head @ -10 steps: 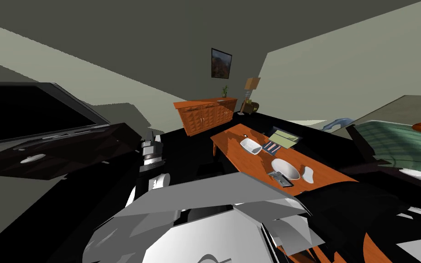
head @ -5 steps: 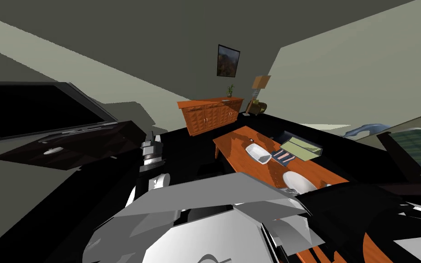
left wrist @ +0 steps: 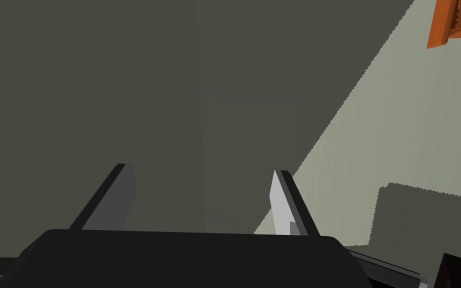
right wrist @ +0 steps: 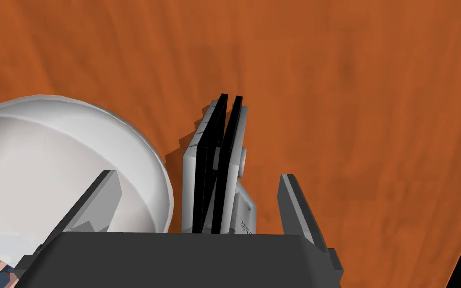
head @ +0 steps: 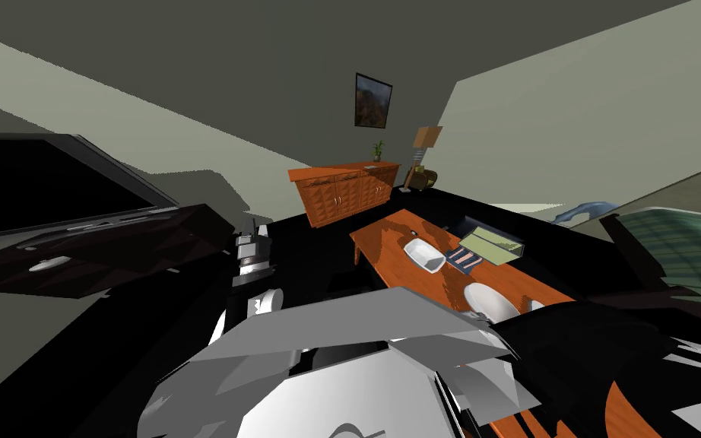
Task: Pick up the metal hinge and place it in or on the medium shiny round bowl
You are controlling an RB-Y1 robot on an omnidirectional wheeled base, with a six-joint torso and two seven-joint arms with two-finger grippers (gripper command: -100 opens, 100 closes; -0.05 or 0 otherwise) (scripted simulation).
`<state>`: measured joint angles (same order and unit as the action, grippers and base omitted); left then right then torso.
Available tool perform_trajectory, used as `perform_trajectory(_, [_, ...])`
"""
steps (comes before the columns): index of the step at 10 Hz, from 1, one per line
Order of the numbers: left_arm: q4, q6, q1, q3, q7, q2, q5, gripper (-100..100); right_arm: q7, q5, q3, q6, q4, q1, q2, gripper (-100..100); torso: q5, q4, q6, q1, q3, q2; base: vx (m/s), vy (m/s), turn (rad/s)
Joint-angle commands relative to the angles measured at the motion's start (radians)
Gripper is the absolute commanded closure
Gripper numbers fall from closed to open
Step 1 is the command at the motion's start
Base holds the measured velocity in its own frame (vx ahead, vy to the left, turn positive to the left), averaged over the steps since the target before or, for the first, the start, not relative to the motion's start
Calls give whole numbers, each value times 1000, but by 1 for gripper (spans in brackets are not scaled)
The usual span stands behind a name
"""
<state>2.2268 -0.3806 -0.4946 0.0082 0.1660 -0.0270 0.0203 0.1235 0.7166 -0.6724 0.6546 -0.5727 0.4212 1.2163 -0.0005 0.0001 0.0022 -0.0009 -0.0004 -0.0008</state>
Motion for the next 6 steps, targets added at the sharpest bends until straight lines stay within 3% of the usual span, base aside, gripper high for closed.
perform_trajectory(1, [0,0,0,0,0,0,0,0,-40,40,0,-16,-44,9,6,-100,0,0,0,0,0,0,22,-26,22])
perform_trajectory(2, [0,0,0,0,0,0,0,0,-72,75,14,-58,-74,50,23,-100,0,0,0,1,0,0,48,-56,-132])
perform_trajectory(4, [0,0,0,0,0,0,0,0,-126,126,14,-73,-140,50,23,-100,0,0,0,0,0,0,28,-46,-29])
perform_trajectory(5, [0,0,0,0,0,0,0,0,-161,161,28,-124,-177,92,40,-100,0,0,0,1,0,1,43,-61,-128])
perform_trajectory(6, [0,0,0,0,0,0,0,0,-188,191,28,-130,-200,92,40,-100,0,0,1,0,0,0,48,-55,-73])
